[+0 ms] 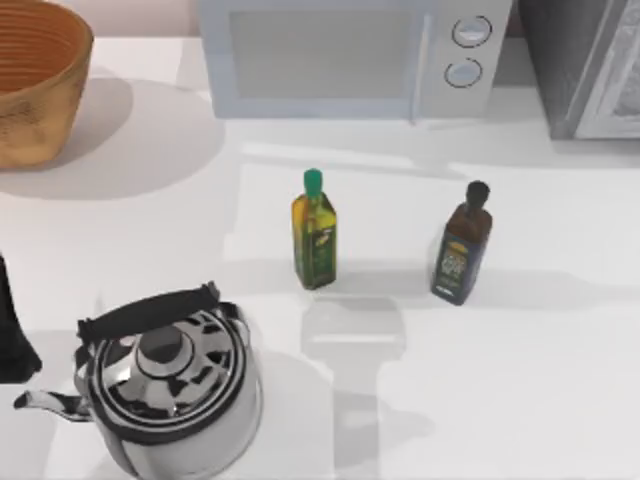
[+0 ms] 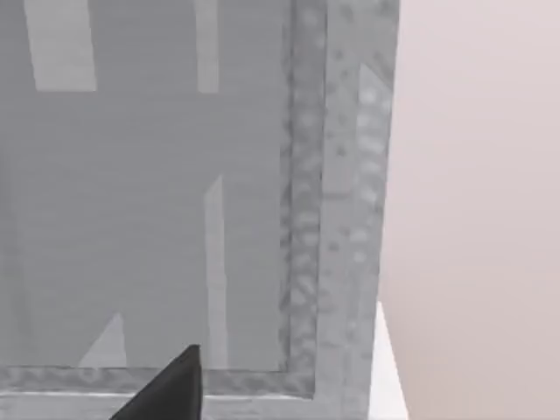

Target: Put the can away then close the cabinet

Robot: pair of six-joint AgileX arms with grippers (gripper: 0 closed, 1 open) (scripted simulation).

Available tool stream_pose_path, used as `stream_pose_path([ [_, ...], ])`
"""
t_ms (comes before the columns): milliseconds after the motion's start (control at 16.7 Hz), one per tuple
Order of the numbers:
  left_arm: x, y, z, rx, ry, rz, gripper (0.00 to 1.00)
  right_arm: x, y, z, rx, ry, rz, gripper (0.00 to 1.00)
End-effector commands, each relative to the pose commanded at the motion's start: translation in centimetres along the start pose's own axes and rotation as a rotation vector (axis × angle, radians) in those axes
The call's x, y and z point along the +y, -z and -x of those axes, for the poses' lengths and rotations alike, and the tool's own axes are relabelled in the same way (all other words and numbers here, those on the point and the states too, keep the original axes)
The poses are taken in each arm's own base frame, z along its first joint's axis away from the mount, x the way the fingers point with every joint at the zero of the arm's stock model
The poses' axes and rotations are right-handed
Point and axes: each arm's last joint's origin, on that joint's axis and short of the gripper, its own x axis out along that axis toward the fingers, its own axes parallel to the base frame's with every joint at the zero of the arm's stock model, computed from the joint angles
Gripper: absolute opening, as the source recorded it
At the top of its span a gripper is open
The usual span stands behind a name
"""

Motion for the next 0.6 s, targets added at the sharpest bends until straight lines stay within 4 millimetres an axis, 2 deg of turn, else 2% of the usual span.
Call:
stream_pose_path([
  [300, 0.0, 0.0, 0.0, 0.0, 0.0, 0.0, 1.0, -3.3, -8.7, -1.5, 0.011, -0.003, -0.021, 1.0],
  [420, 0.0, 0.0, 0.0, 0.0, 0.0, 0.0, 1.0, -3.5, -12.8, -1.5, 0.022, -0.002, -0.041, 1.0],
  [600, 0.0, 0.0, 0.0, 0.0, 0.0, 0.0, 1.0, -2.4, -19.0, -1.0, 0.035, 0.001, -0.065, 1.0],
])
